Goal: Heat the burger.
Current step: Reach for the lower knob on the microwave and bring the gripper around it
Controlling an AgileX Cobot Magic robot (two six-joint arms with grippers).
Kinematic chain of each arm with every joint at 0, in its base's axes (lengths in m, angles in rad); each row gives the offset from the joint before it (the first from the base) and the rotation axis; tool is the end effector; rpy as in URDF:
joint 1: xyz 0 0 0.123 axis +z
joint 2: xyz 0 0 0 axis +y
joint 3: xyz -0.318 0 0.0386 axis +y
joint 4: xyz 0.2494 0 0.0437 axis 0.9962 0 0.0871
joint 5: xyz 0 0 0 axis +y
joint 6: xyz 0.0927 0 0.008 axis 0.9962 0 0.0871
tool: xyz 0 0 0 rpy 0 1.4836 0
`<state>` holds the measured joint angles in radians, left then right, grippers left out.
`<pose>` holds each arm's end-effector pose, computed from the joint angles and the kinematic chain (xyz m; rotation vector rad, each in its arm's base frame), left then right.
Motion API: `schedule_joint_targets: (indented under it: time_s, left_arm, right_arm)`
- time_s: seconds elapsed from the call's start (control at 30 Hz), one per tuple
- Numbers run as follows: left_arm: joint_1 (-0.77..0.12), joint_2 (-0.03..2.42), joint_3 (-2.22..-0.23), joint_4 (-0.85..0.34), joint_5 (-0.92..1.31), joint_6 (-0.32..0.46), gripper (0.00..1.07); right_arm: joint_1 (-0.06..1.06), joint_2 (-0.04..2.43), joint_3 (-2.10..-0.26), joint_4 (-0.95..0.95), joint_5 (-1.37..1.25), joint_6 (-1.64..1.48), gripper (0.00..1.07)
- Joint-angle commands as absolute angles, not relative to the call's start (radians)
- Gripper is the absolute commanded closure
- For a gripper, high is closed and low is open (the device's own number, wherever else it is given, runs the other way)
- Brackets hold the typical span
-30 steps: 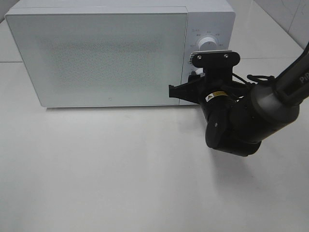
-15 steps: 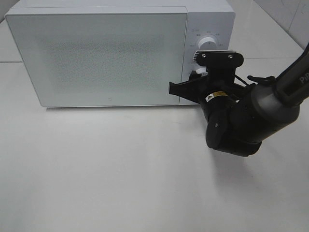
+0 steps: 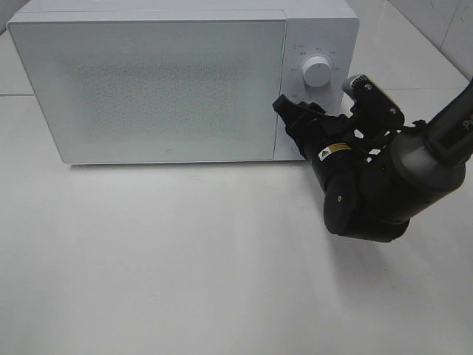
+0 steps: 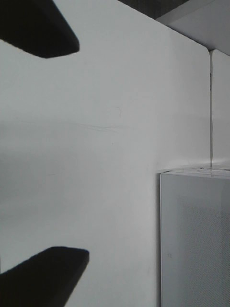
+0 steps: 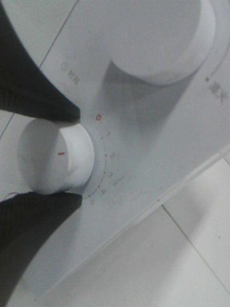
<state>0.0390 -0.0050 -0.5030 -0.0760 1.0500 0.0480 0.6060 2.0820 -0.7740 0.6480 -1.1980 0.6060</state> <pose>-0.0379 -0.0076 0.2787 0.0125 2.0234 -0.0356 0.3362 0.1693 0.1437 0.6674 1.5593 0.6205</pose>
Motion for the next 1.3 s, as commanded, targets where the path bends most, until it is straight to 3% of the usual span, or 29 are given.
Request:
schedule_joint_targets:
  time_s: [0.03, 0.6, 1.3]
  left_arm:
    - [0.041, -0.026, -0.5, -0.073, 1.037, 0.041, 0.06]
    - [0.041, -0.026, -0.5, -0.073, 1.037, 0.041, 0.06]
    - [0.041, -0.026, -0.5, -0.073, 1.037, 0.041, 0.06]
  right_arm:
    - [0.611, 2.076, -0.812, 0.435, -1.194, 0.795, 1.07]
    - [0.611, 2.076, -0.812, 0.426, -1.196, 1.61, 1.07]
    - [0.609, 2.076, -0.812, 0.434, -1.196, 1.676, 1.04]
